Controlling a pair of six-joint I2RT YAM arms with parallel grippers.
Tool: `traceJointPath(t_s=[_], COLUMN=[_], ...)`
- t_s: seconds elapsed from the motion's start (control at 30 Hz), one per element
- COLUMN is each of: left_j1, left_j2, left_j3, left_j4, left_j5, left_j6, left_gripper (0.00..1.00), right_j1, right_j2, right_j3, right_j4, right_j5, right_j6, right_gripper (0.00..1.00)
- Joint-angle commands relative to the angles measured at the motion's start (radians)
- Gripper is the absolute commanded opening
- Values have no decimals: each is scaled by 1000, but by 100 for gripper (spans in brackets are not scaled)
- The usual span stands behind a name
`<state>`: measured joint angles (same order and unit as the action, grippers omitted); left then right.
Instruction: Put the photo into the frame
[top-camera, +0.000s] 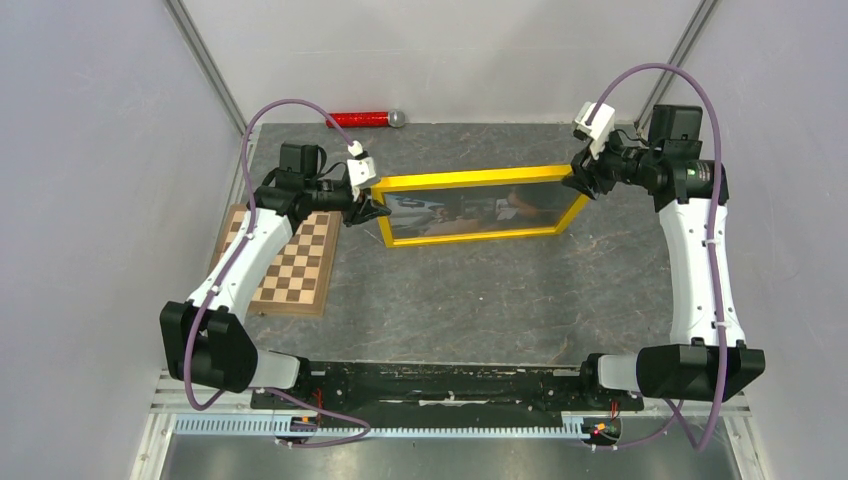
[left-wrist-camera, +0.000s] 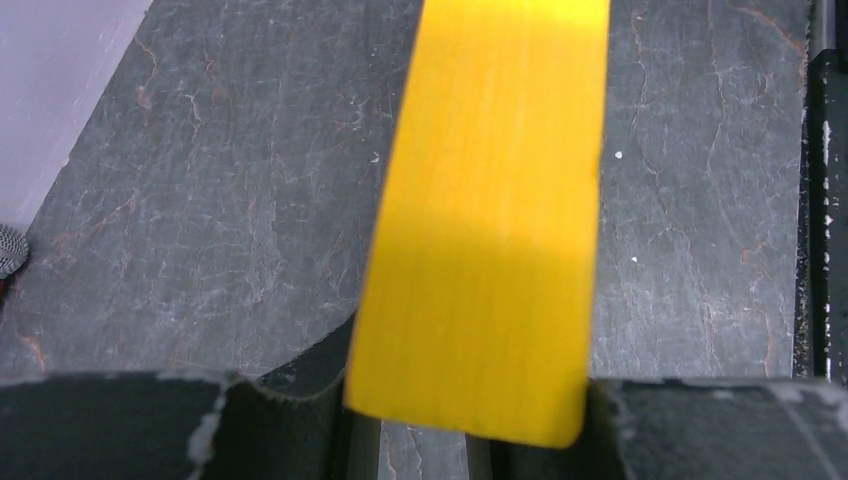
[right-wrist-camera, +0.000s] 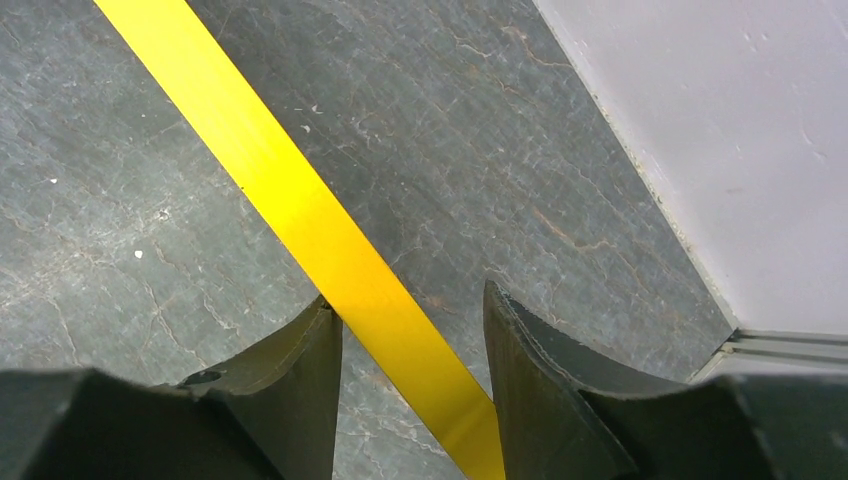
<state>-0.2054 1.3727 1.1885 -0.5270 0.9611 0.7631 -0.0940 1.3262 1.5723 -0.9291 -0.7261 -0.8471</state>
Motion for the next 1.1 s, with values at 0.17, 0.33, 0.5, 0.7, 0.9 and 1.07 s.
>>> traceJointPath(t_s=[0.17,0.33,0.5,0.7,0.9,1.07], left_j1=[-48,-46,-46,-43,-37,-32], left_j2=[-37,-41,-45,-46,-56,-69], left_j3=[10,6,8,17,3,-35], left_j4=[-112,-117,-131,-145,-144,-67], left_j5=[173,190,169,151,153,161], left_j6=[-132,-96,-75,-65,-67,-173], left_gripper=[2,2,2,2,2,2], right_j1=[-24,-24,-24,-27,-36,-66], right_j2=[28,27,21,1,-9,-27], right_j3=[-14,-18,-20,-40,-65,-82], right_j4=[225,234,250,303,332,365], right_j5=[141,137,157,174,168,151], right_j6=[157,142,149,194,225,273], right_gripper=[14,34,57,84,89,92])
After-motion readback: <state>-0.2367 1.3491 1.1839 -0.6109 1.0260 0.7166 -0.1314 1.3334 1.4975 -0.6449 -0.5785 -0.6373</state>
